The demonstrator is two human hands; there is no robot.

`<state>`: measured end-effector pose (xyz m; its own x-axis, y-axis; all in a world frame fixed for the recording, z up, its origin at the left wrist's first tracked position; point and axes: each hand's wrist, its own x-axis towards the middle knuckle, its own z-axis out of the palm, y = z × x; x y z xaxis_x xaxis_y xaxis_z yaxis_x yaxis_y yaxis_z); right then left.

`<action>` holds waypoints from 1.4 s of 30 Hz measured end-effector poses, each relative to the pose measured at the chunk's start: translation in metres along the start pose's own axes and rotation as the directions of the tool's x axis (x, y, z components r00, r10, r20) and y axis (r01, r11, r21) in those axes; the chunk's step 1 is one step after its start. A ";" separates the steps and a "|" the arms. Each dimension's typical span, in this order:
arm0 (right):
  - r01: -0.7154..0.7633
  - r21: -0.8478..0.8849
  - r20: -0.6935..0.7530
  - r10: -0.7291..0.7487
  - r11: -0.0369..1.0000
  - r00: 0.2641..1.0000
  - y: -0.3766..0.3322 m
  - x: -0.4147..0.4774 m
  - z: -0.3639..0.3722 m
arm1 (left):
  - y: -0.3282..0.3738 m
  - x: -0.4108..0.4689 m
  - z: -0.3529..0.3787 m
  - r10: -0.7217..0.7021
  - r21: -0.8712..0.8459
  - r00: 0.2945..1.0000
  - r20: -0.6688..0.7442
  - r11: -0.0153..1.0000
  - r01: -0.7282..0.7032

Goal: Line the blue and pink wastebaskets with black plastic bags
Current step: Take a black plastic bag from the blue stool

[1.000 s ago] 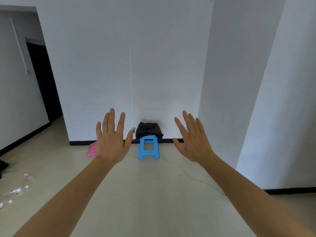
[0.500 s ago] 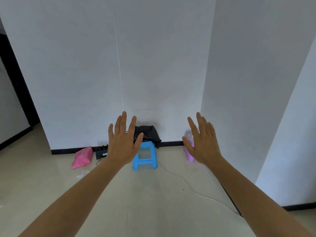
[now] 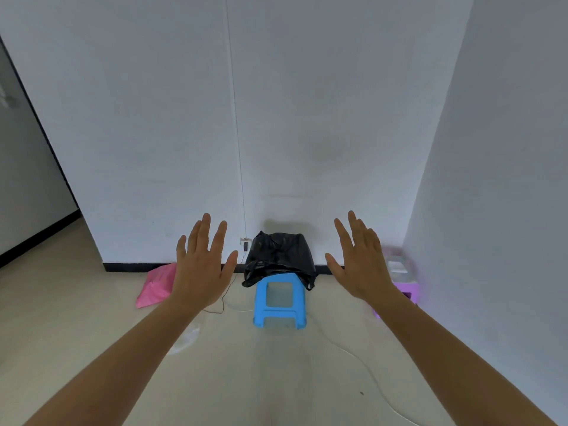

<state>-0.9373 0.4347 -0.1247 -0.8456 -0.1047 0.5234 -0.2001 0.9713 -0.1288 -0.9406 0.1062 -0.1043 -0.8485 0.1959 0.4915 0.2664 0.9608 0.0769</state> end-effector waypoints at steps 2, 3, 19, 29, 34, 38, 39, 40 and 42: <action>0.011 -0.024 0.030 -0.010 1.000 0.999 0.010 0.047 0.042 | -0.017 0.039 0.035 -0.016 -0.001 1.000 0.013 1.000 0.016; 0.007 -0.032 0.042 -0.005 0.999 0.999 0.015 0.073 0.064 | -0.027 0.061 0.054 -0.020 -0.002 1.000 0.020 1.000 0.020; -0.135 -0.056 0.219 0.144 0.989 0.965 0.154 0.391 0.329 | -0.097 0.423 0.324 0.029 -0.050 0.972 0.234 0.999 -0.017; -0.180 -0.008 0.529 0.157 0.984 0.834 0.247 0.490 0.557 | -0.112 0.529 0.568 0.005 0.010 0.802 0.598 1.000 -0.013; -0.234 0.041 0.681 0.144 0.971 0.718 0.250 0.472 0.676 | -0.123 0.509 0.700 0.142 -0.012 0.638 0.757 0.979 -0.203; -0.248 0.021 0.779 0.140 0.968 0.612 0.241 0.416 0.771 | -0.140 0.472 0.798 0.145 -0.016 0.476 0.867 0.964 -0.265; -0.232 0.029 0.786 0.121 0.972 0.607 0.239 0.407 0.783 | -0.145 0.467 0.813 0.125 0.004 0.460 0.879 0.963 -0.268; -0.209 0.029 0.803 0.102 0.977 0.587 0.237 0.393 0.800 | -0.150 0.459 0.831 0.094 0.028 0.420 0.903 0.961 -0.274; -0.149 0.025 0.832 0.062 0.989 0.551 0.234 0.374 0.825 | -0.157 0.448 0.855 0.032 0.075 0.367 0.930 0.959 -0.272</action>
<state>-1.7088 0.4461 -0.6542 -0.8901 -0.1757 -0.4205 -0.0846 0.9704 -0.2264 -1.7540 0.2108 -0.6379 -0.7279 0.2849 -0.6237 0.4525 0.8830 -0.1248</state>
